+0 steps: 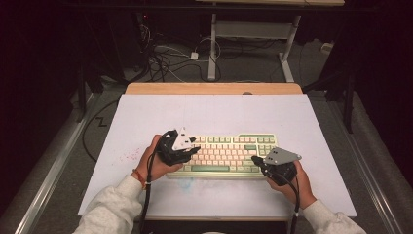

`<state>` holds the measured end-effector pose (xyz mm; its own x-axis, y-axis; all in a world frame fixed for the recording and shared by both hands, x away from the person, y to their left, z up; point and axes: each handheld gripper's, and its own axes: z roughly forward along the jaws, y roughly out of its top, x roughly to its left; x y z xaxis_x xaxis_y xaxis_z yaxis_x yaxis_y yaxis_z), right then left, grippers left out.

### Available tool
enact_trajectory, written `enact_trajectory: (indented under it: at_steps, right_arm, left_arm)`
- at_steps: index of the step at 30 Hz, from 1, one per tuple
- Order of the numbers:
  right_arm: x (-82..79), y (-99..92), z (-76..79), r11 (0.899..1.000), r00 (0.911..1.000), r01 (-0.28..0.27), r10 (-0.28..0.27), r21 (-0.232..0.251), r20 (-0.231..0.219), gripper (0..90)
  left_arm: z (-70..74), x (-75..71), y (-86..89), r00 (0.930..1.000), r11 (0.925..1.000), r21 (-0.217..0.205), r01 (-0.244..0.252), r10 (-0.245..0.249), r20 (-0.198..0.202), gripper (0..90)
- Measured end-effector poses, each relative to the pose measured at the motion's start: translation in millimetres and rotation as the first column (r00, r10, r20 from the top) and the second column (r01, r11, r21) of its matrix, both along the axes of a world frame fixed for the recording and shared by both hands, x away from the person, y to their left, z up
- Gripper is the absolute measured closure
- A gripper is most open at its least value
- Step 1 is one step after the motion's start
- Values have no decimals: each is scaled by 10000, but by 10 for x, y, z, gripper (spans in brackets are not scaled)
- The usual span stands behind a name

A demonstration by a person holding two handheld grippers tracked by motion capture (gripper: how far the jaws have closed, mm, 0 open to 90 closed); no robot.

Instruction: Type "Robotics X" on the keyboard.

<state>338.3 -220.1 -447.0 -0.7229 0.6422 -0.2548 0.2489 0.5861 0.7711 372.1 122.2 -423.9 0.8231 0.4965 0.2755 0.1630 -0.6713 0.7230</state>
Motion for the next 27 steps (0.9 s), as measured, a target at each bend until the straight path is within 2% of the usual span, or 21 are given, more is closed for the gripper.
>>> enact_trajectory:
  at_steps: [2,7,9,11,15,18,23,26,27]
  right_arm:
    - [-15,-5,14,10000,10000,-10,10,68,19,900]
    - [-37,-17,45,9999,9999,-16,15,154,116,900]
    - [-46,-20,59,9997,9998,38,-43,239,199,900]
    - [-51,-16,67,9997,9997,41,-46,242,222,900]
    - [-47,0,73,9997,9998,13,-18,237,200,900]
    - [-29,8,75,9996,9998,56,-60,261,187,900]
    - [37,15,64,9993,9998,174,-178,317,132,900]
    - [80,22,60,9993,9998,207,-209,309,62,900]
    - [94,30,65,9992,9997,226,-228,324,52,900]
  left_arm:
    - [-19,-68,66,9993,9998,-12,-183,183,325,455]
    - [-102,-220,248,9972,9984,-313,-476,493,568,295]
    - [-146,-272,315,9950,9971,-264,-718,734,680,256]
    - [-186,-314,384,9946,9964,-131,-836,843,612,254]
    - [-252,-388,534,9940,9948,-259,-988,999,445,240]
    - [-305,-436,625,9911,9921,-127,-1246,1250,446,226]
    - [-358,-474,770,9864,9864,-187,-1635,1638,129,210]
    - [-381,-509,834,9835,9839,66,-1786,1783,298,210]
    - [-388,-516,857,9830,9833,-6,-1819,1819,259,210]
